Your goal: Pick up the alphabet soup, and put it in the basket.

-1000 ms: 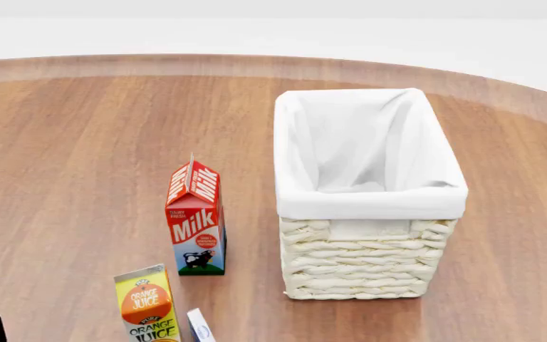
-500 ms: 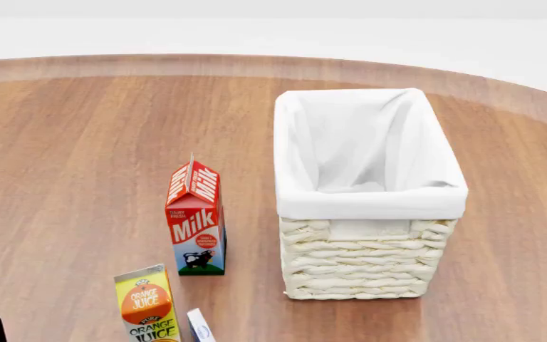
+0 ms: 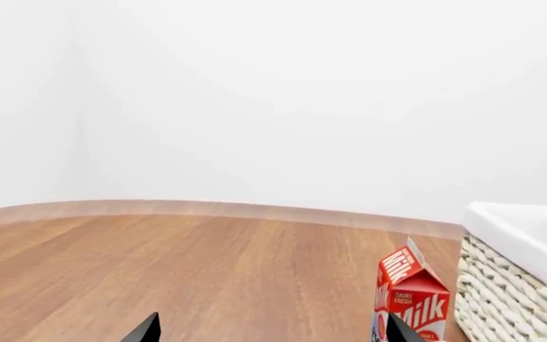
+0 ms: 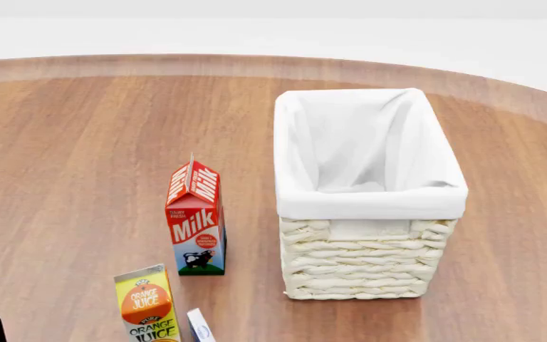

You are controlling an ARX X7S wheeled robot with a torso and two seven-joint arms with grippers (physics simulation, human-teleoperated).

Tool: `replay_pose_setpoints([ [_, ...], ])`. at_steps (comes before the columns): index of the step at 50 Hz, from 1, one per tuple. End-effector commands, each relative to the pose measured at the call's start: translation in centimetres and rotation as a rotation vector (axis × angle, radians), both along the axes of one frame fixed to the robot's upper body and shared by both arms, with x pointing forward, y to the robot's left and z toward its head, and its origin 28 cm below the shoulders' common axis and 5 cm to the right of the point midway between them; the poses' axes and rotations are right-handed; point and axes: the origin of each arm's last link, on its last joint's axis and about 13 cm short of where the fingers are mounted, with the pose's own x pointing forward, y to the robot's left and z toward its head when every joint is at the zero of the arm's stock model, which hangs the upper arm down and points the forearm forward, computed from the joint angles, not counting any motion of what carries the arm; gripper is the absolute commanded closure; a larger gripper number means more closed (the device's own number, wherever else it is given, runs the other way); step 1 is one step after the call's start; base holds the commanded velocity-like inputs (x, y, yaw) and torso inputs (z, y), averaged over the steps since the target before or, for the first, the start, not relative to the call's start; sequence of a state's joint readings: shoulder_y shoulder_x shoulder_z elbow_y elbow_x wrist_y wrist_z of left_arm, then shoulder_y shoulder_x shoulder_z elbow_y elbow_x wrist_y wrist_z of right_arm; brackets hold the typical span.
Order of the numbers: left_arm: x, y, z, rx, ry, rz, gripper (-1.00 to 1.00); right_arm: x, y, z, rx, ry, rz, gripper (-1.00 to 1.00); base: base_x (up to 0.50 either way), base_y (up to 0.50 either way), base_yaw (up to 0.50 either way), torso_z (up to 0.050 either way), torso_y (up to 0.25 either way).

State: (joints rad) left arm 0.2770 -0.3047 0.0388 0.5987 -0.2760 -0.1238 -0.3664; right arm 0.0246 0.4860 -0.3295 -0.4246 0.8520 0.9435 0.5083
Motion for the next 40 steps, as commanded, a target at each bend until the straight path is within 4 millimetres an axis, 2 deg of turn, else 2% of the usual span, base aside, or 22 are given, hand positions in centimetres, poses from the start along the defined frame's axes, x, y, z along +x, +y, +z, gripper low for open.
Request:
replay_pose_setpoints([
  [1,-0.2,-0.2,0.1,-0.009,-0.02,0.007,-1.0,0.6,0.3,-1.3,0.03,0.05,-0.011,-1.0,0.0,0.0,0.0,0.0,0.0],
  [24,-0.2,-0.4,0.0,-0.008,-0.02,0.001,-1.0,0.9,0.2,-1.9,0.034,0.059,-0.01,-1.0,0.0,0.0,0.0,0.0,0.0],
  [25,-0.2,-0.4,0.0,-0.008,-0.02,0.001,-1.0,0.9,0.1,-2.0,0.037,0.057,-0.014,1.0,0.0,0.0,0.0,0.0,0.0],
  [40,-0.3,-0.4,0.0,-0.01,-0.019,-0.001,-1.0,0.6,-0.4,-2.2,0.021,-0.002,-0.069,1.0,0.0,0.0,0.0,0.0,0.0],
])
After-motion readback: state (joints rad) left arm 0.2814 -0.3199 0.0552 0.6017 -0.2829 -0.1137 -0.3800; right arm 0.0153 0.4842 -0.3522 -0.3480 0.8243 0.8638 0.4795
